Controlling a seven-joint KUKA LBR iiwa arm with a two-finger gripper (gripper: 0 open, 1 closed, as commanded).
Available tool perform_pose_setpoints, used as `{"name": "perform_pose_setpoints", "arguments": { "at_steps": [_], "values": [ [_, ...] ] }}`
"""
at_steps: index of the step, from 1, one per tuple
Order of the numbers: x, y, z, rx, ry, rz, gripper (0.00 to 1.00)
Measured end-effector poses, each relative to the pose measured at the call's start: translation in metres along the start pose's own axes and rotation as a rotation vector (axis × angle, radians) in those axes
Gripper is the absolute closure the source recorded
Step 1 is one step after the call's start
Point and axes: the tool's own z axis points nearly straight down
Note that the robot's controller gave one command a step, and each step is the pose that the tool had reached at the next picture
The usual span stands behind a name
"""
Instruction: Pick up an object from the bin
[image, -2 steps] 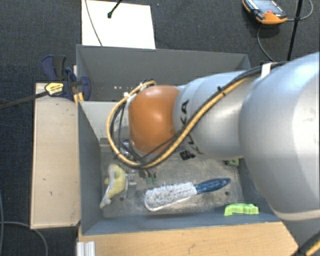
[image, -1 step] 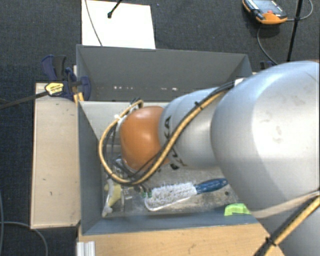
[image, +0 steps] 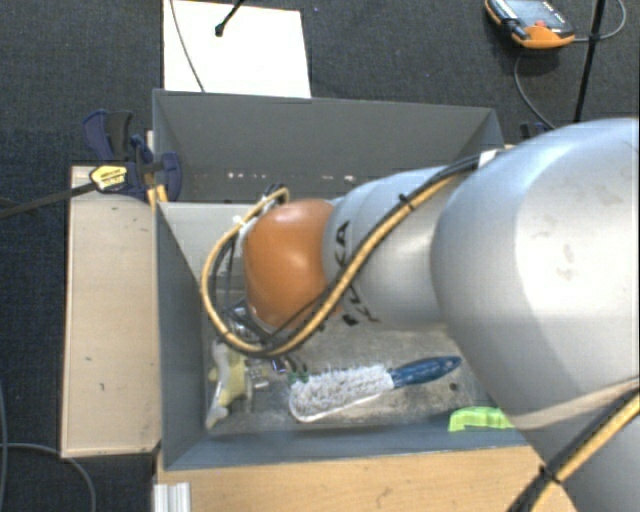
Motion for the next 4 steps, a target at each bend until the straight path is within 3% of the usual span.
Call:
{"name": "perform_pose_setpoints", "arguments": {
  "at_steps": [1,3,4],
  "values": [
    [0.041,-0.002,0.001,-0.001,-0.002,-0.106,1.00],
    [0.042,-0.002,0.000,-0.001,0.000,-0.105,1.00],
    [0.040,-0.003,-0.072,0.001,0.002,-0.113,1.00]
  ]
}}
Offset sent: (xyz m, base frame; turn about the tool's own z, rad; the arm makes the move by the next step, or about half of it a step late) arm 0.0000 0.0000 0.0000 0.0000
